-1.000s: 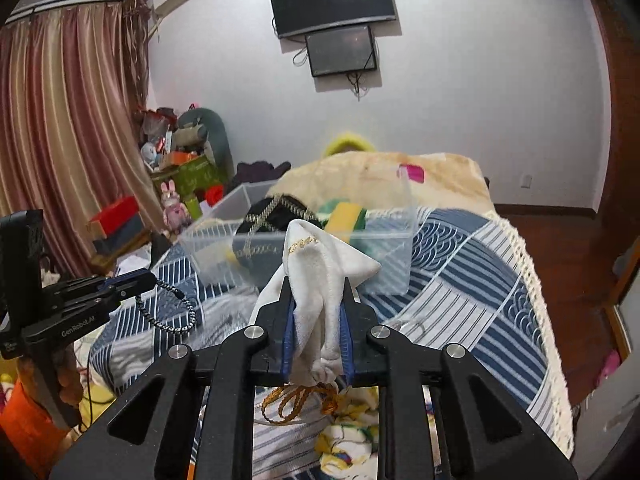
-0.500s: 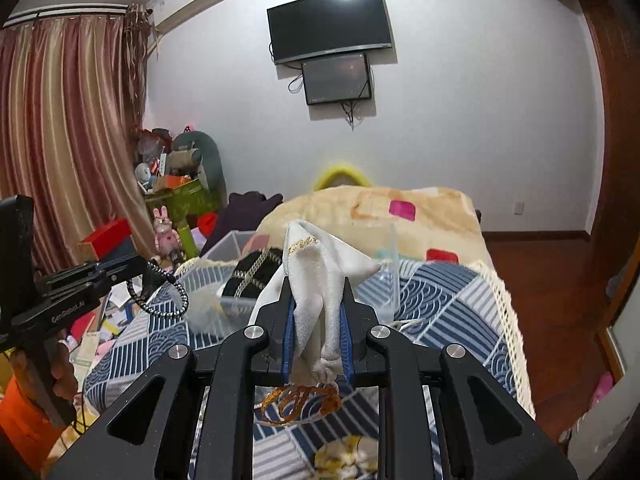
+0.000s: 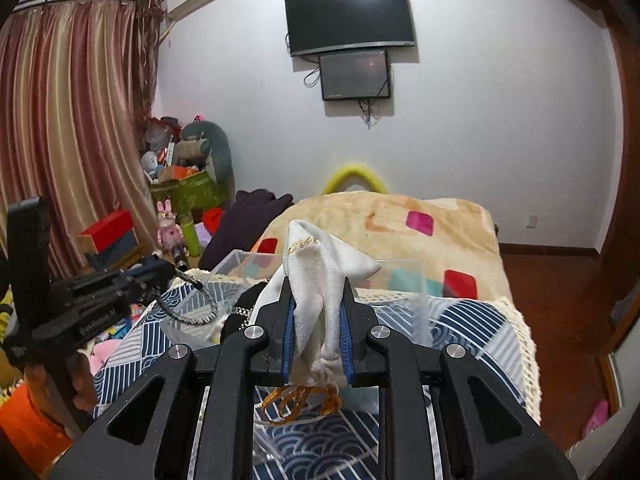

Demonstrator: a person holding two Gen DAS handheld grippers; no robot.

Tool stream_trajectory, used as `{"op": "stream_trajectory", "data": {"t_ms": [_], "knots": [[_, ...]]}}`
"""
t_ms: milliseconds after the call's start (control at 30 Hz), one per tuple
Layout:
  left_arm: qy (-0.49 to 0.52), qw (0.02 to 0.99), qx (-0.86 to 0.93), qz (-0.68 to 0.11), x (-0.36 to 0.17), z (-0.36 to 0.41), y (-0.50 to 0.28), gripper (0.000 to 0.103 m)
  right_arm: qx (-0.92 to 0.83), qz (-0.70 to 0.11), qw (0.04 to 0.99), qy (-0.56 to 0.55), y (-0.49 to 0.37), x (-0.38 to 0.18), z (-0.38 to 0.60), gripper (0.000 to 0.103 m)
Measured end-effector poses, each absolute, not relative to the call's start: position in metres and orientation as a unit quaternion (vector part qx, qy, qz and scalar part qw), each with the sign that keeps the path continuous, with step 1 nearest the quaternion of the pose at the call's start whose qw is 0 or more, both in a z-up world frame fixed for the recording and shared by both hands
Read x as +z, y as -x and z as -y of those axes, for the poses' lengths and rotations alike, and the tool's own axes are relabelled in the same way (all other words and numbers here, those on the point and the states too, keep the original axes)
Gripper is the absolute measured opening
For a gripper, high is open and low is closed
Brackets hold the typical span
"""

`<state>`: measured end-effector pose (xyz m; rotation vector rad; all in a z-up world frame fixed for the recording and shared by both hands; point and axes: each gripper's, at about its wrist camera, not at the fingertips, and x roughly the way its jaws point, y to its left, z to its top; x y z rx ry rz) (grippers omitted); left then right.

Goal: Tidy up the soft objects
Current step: 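Lower the cord and cloth bag into the clear box while both tools open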

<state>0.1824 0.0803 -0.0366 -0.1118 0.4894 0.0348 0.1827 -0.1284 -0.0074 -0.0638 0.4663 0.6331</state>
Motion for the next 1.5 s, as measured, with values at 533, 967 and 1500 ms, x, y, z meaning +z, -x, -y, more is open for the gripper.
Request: {"op": "stream_trajectory", "data": {"t_ms": [533,967,1500], "knots": [[0.028,0.953,0.006,-0.301,-0.067,-0.076,-0.206,0.006,0.305,-0.307,0.895,0.112,-0.218,-0.05,0.081,0.017],[0.028,0.952,0.005,-0.305,-0.065,-0.075,-0.191,0.02,0.305,-0.313,0.891,0.125,-0.211,-0.045,0.085,0.029],[0.016,0.964,-0.017,-0.263,-0.032,-0.055,-0.139,0.053,0.298,-0.251,0.916,0.09,-0.163,-0.016,0.134,0.046]]}}
